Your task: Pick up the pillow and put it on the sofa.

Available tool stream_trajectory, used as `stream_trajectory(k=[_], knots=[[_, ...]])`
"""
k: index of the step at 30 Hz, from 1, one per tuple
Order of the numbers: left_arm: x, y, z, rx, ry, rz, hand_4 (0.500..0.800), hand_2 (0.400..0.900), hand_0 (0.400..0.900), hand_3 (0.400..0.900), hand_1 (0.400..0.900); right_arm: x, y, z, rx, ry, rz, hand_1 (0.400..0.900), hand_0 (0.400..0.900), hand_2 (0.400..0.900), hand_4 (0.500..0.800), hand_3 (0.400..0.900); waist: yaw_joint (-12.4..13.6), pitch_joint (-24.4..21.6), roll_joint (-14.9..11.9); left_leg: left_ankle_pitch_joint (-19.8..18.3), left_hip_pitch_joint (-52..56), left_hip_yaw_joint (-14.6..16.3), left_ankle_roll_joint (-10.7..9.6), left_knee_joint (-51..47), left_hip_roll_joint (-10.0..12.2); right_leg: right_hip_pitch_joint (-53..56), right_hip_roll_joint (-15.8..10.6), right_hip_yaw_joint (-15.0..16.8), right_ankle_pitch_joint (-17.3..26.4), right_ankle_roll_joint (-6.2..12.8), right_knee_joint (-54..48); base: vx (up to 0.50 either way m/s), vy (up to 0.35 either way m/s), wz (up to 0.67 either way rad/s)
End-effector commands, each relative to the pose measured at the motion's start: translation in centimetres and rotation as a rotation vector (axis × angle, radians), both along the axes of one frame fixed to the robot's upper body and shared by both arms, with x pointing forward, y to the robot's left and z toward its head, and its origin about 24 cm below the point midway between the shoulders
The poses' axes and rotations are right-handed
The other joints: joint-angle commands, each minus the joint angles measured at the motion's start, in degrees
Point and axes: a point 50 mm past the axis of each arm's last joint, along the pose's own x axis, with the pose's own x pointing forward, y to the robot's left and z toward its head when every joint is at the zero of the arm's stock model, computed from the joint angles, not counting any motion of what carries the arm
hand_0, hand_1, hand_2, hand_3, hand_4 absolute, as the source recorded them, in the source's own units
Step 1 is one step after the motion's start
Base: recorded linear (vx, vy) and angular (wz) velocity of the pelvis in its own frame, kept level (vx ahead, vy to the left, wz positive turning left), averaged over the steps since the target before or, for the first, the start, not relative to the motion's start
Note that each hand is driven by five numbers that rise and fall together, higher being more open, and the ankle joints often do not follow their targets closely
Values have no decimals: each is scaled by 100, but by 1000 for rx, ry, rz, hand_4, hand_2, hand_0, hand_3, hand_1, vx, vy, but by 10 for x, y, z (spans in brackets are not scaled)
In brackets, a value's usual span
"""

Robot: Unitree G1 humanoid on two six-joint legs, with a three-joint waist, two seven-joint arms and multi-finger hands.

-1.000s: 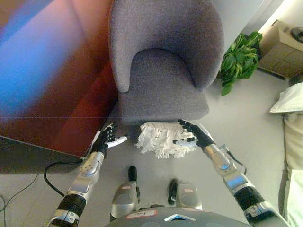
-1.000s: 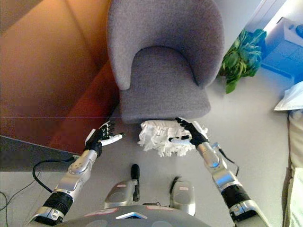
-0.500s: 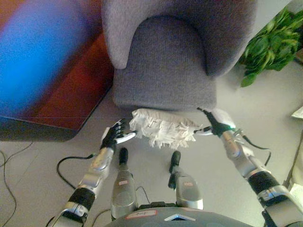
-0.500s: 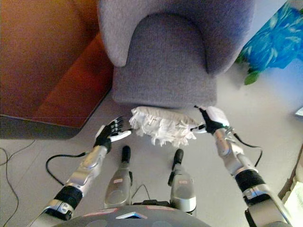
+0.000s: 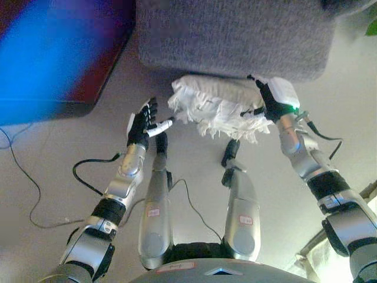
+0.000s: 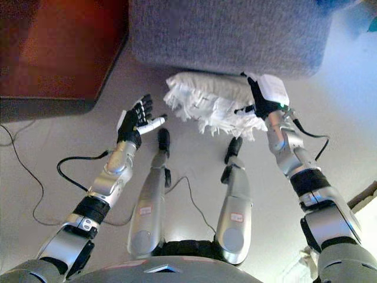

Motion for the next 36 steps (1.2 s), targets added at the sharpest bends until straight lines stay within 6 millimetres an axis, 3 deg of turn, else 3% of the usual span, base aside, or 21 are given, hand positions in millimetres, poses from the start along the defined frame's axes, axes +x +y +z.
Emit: stream_trajectory(k=[1,17,18,20,22,26,27,36], knots=[[-1,-1,36,-62,-200,6,800,900,900,900,900,5,6,35,-5,-169,15,900,900,900,800,900,-67,-46,-26,-1272,-216,16,139,1236,-31,-491,-69,275,199,243,460,-56,7,2],[6,-3,71,-108,-321,24,800,900,900,900,900,30,7,101,-39,-307,-27,900,900,900,800,900,72,65,63,-1461,-2062,-217,197,2250,-200,-2191,-176,381,-213,196,1603,-10,-6,7],[5,-4,71,-112,-322,20,800,900,900,900,900,32,7,105,-44,-309,-35,900,900,900,800,900,106,59,65,-1631,-2059,-239,178,2298,-177,-2215,-156,394,-394,254,1711,21,-19,10],[5,-4,73,-117,-329,17,800,900,900,900,900,35,9,113,-45,-312,-31,900,900,900,800,900,137,64,55,-1440,-2250,-280,188,2266,-222,-2400,-173,389,-257,187,1701,31,-10,8],[5,-4,73,-112,-325,11,800,900,900,900,900,37,10,119,-56,-308,-32,900,900,900,800,900,185,53,48,-1613,-2213,-302,168,2296,-205,-2398,-157,394,-439,248,1816,125,-32,4],[4,-7,72,-105,-307,-20,800,900,900,900,900,48,23,150,18,-288,-8,900,900,900,800,900,287,58,-27,-1591,-2304,-349,153,2257,-208,-2514,-149,352,-434,240,1803,65,-10,1],[3,-7,70,-97,-299,-25,800,900,900,900,900,50,26,153,21,-285,-1,414,414,414,508,414,290,58,-44,-1583,-2295,-349,149,2236,-200,-2508,-147,346,-427,241,1780,38,7,-4],[8,-13,72,-87,-295,-47,800,900,900,900,900,52,42,176,103,-325,40,400,400,400,500,400,241,65,-107,-1240,-2248,-358,125,1815,-213,-2453,-124,275,-160,198,1388,-10,13,-1]])
